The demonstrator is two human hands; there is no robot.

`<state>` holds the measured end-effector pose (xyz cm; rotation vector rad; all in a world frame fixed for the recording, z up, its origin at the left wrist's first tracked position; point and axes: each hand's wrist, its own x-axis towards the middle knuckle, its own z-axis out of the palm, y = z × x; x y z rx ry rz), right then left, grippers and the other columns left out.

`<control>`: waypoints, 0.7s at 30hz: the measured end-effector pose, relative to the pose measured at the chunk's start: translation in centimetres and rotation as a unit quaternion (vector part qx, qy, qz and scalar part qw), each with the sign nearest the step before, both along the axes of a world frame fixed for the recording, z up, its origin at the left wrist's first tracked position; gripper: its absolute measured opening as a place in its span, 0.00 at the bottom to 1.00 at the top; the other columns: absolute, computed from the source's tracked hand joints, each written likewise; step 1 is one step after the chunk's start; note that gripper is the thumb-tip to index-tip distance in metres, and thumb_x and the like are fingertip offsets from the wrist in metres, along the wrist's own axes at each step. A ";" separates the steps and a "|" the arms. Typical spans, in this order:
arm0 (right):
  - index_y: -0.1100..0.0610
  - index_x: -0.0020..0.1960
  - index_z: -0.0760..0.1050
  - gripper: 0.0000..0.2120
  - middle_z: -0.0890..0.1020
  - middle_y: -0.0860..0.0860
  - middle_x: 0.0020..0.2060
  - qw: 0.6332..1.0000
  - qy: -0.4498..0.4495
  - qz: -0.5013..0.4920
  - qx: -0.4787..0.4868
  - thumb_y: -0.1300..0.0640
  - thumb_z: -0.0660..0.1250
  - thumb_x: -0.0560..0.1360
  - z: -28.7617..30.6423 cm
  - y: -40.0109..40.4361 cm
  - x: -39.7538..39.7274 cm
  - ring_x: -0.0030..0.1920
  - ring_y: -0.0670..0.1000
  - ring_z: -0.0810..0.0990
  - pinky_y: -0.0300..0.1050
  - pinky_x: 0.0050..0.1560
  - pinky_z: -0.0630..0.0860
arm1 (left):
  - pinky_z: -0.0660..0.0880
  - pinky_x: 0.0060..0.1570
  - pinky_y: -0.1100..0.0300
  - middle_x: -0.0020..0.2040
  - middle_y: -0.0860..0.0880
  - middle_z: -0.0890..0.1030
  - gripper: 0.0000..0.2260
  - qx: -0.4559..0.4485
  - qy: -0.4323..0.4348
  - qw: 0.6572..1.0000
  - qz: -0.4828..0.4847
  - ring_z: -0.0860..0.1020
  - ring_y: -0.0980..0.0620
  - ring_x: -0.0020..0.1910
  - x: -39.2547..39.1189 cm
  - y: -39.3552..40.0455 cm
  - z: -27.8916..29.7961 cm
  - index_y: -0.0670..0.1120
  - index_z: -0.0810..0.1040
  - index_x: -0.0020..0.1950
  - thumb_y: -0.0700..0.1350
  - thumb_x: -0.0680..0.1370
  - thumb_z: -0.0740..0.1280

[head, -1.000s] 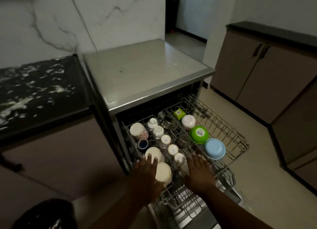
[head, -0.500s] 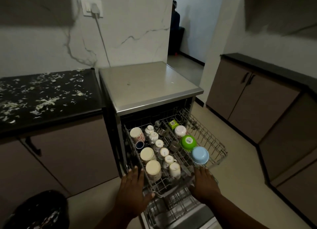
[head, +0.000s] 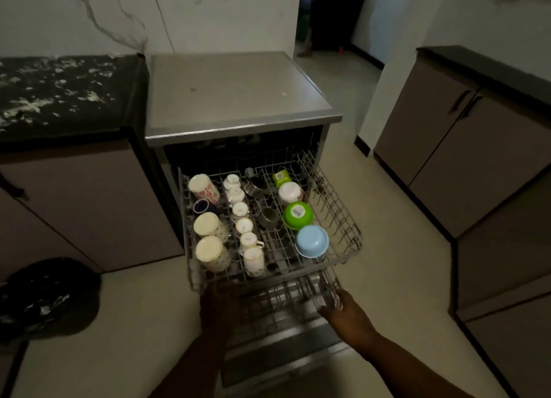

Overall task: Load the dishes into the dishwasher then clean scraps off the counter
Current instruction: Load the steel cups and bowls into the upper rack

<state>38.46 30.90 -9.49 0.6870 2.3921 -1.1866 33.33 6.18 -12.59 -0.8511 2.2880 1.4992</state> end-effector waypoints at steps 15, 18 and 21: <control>0.50 0.65 0.68 0.42 0.74 0.53 0.54 0.869 -0.146 -0.286 -0.376 0.26 0.65 0.60 -6.4 4.4 -6.9 0.65 0.60 0.69 0.53 0.60 0.68 | 0.74 0.28 0.63 0.34 0.42 0.80 0.33 0.448 -0.038 0.804 0.389 0.74 0.48 0.33 -0.2 3.4 -1.5 0.44 0.73 0.61 0.70 0.72 0.61; 0.50 0.70 0.67 0.45 0.70 0.54 0.67 0.850 -0.147 -0.337 -0.377 0.24 0.64 0.61 -7.2 4.0 -9.4 0.73 0.61 0.60 0.56 0.65 0.65 | 0.78 0.40 0.59 0.55 0.42 0.78 0.35 0.478 -0.035 0.776 0.409 0.78 0.41 0.53 -1.9 3.7 -1.9 0.42 0.71 0.66 0.69 0.74 0.57; 0.52 0.71 0.66 0.40 0.73 0.57 0.64 0.833 -0.138 -0.361 -0.397 0.28 0.62 0.68 -6.3 3.2 -12.4 0.58 0.60 0.74 0.52 0.50 0.74 | 0.71 0.61 0.48 0.64 0.40 0.76 0.38 0.516 -0.035 0.748 0.417 0.73 0.38 0.65 -4.1 3.3 -3.5 0.42 0.70 0.69 0.71 0.72 0.59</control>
